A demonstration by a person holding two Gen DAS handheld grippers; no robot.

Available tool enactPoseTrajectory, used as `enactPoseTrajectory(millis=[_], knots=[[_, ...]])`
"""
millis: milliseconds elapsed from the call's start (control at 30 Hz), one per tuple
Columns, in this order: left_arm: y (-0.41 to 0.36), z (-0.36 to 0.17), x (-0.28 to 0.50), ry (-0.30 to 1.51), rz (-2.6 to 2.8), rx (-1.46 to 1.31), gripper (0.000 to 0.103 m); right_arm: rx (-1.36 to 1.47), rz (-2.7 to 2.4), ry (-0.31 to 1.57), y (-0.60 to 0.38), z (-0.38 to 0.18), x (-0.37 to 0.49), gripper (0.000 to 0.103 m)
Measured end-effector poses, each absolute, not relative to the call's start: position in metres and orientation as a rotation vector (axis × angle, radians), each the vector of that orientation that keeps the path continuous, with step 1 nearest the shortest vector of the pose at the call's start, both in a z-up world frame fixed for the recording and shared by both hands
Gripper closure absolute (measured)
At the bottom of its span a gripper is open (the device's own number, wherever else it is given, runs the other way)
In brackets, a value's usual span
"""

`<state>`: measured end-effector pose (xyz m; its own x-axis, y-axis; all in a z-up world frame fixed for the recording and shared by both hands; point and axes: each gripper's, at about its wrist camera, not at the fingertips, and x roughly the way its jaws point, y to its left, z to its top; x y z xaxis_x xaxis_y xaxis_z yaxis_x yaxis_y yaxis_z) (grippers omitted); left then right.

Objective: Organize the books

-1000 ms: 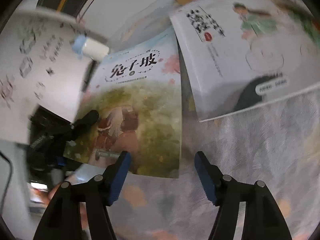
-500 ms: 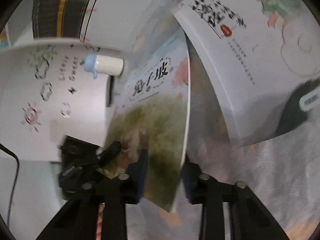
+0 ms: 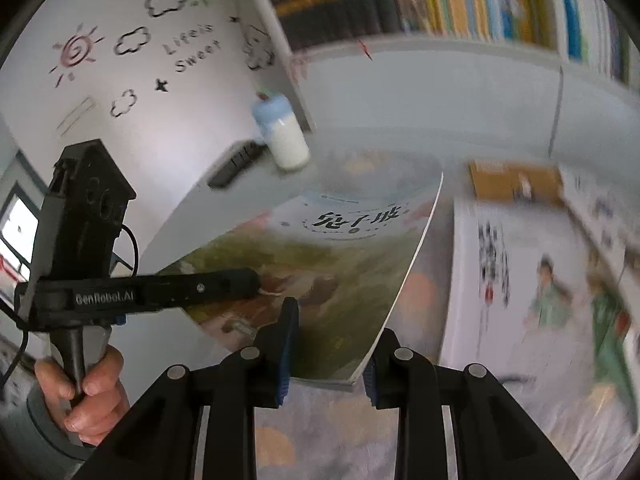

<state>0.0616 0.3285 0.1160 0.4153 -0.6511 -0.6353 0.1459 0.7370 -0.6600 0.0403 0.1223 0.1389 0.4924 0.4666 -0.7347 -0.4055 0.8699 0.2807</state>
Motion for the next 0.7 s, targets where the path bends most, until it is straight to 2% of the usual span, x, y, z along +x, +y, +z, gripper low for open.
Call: enactPoseTrajectory(millis=[133, 333, 700], knots=[[0.338, 0.131, 0.072, 0.984, -0.502, -0.500, 0.087, 0.066, 0.567, 0.864, 0.138, 0.156, 0.052, 0.076], [0.353, 0.117, 0.102, 0.986, -0.462, -0.467, 0.087, 0.024, 0.568, 0.856, 0.170, 0.148, 0.083, 0.076], [0.355, 0.062, 0.120, 1.086, -0.394, -0.463, 0.083, 0.051, 0.548, 1.000, 0.192, 0.093, 0.124, 0.074]])
